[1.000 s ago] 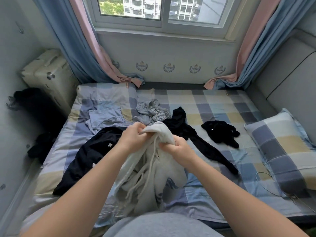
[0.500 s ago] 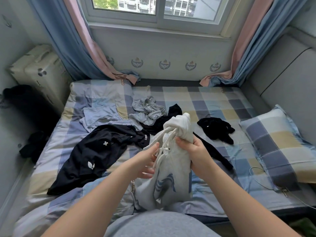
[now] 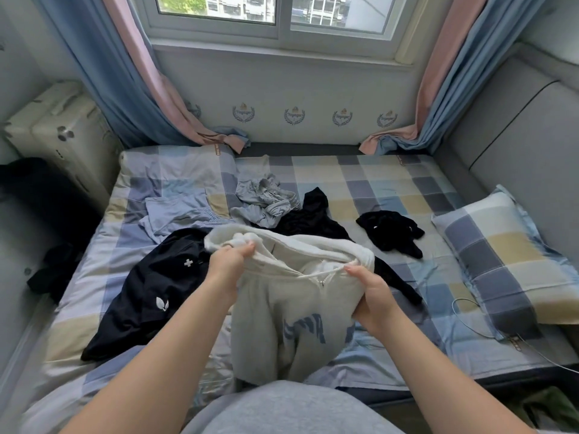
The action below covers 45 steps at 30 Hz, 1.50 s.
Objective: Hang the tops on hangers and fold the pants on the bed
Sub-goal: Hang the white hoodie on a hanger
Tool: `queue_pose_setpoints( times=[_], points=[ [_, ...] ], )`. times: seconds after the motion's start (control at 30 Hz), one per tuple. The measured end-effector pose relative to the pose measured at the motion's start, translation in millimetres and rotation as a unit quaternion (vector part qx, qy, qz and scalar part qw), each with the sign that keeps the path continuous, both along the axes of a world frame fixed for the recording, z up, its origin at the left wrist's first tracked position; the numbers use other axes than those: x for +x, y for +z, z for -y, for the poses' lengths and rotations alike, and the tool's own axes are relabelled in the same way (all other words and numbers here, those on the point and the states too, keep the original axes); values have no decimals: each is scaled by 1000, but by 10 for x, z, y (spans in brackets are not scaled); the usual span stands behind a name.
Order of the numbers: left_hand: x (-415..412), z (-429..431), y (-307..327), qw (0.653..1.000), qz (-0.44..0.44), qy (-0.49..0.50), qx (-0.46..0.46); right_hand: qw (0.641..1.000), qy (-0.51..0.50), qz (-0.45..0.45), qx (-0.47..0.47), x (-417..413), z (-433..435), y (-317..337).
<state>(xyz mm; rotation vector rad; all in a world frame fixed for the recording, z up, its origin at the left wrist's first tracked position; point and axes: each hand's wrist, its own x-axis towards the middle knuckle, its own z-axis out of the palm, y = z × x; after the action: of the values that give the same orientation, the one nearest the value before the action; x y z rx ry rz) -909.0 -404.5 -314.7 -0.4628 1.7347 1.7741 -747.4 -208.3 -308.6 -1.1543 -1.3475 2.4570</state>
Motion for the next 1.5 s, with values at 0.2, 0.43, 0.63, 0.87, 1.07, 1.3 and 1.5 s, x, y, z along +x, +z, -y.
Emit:
queue_pose_setpoints(
  times=[0.2,0.43,0.63,0.87,1.07,1.3,1.5],
  points=[
    [134,-10,190,984,-162,-52,-47,977,5,212,23,-86,19,-358],
    [273,28,361,943,-276,-120,-141,953,122,278,21,-197,297,-381],
    [413,-35,434,942,-305,-136,-17,912,140,319,216,-625,330,-403],
    [341,55,364,969,-230,-80,45,940,141,302,76,-426,150,-473],
    [276,-2,135,991,-57,13,119,977,-96,132,-138,-121,-69,-587],
    [414,-215,-149,977,146,29,151,952,-197,131,-196,324,-228,-749],
    [696,-483,-240,964,223,-92,116,939,-128,308,-83,793,-249,-1051]
  ],
)
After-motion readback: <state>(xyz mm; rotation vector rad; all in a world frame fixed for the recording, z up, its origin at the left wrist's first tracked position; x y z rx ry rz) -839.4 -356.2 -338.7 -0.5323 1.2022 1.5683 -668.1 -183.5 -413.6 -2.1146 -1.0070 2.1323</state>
